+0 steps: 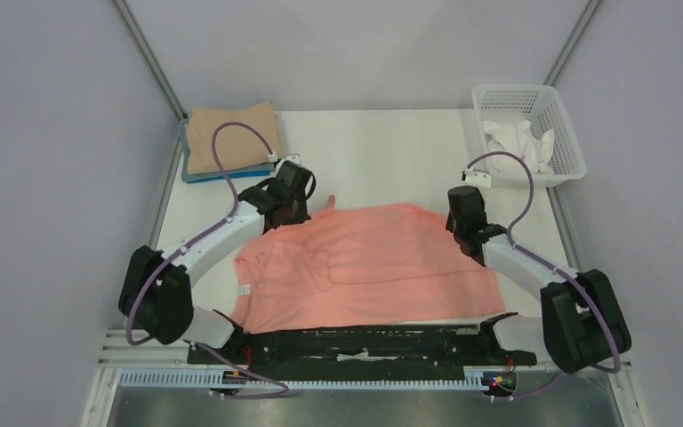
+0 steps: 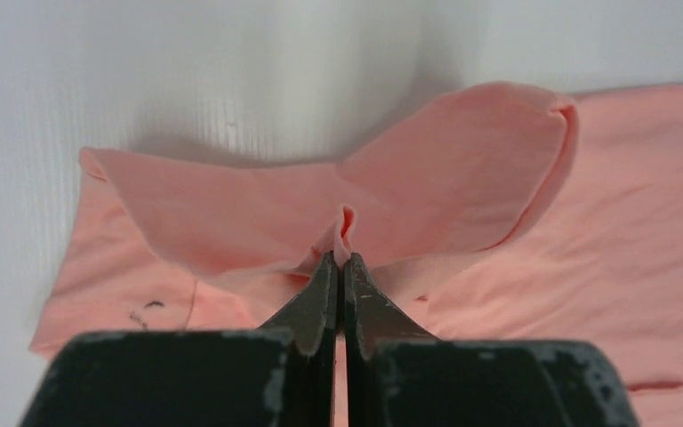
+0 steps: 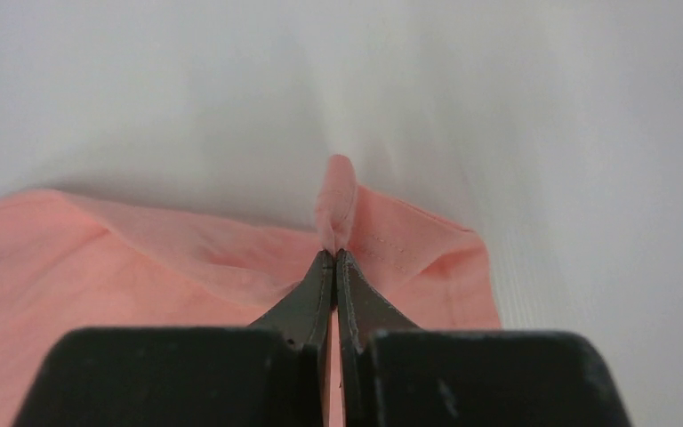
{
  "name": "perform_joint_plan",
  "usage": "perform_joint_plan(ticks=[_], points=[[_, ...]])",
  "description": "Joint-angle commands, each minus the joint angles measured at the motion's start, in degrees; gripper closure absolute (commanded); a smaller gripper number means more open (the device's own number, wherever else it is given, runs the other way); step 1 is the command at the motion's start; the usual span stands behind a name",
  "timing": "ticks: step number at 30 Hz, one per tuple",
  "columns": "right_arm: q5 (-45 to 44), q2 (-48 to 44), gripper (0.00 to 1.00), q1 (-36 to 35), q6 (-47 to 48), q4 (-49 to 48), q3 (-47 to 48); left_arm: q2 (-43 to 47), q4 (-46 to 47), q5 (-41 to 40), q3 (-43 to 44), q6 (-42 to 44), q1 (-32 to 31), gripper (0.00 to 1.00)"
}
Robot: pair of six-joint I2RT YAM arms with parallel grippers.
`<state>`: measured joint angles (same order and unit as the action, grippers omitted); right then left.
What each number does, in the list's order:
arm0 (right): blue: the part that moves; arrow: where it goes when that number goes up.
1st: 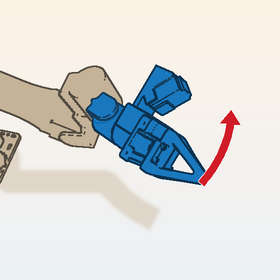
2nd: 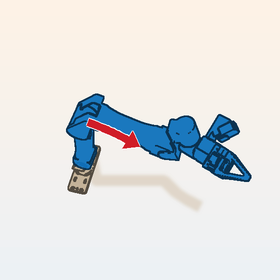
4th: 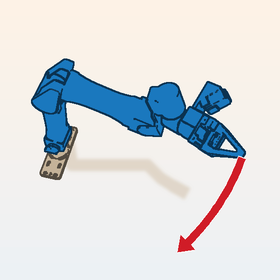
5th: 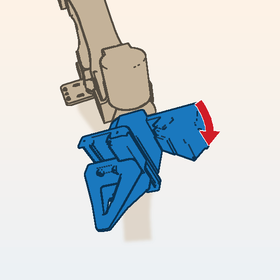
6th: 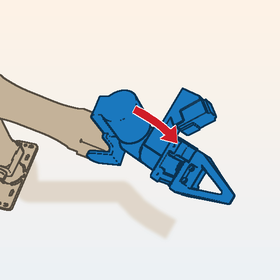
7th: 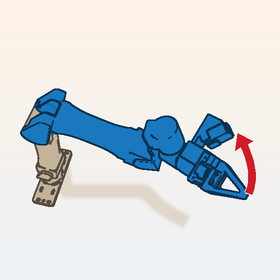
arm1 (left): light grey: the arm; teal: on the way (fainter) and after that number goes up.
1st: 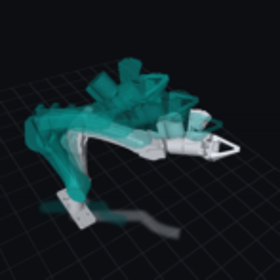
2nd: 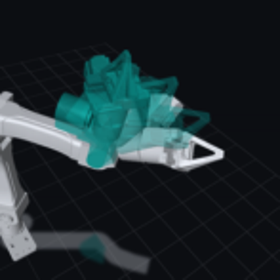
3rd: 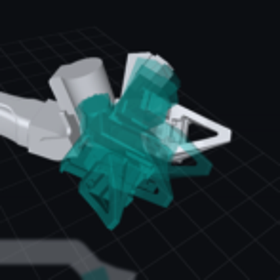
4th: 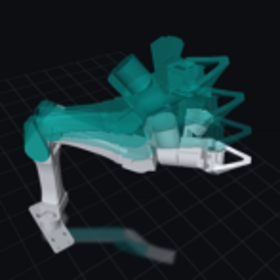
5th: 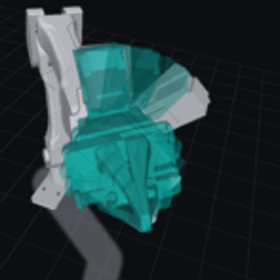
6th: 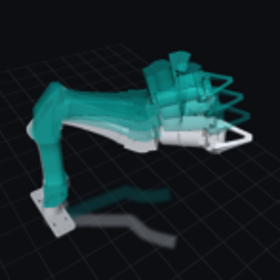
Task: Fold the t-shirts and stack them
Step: Fold the other side of the tshirt into a rectangle
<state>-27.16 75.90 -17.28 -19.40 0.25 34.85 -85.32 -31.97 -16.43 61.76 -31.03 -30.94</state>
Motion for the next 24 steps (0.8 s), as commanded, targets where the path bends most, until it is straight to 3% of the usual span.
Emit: perform_joint_plan(ticks=[1,12,24], points=[[-1.1,-7.3,1.00,-1.3,0.5,3.3,-3.9,8.8,-0.6,-3.8,-5.5,-4.3,-3.6,0.98],[-4.0,-17.4,1.00,-1.5,0.6,9.8,-6.4,25.5,-5.6,-1.3,-16.0,-12.4,-10.4,0.98],[-5.7,-19.1,1.00,-1.5,3.1,14.7,-2.3,35.7,-14.6,-0.3,-16.2,-14.9,-11.2,0.98]])
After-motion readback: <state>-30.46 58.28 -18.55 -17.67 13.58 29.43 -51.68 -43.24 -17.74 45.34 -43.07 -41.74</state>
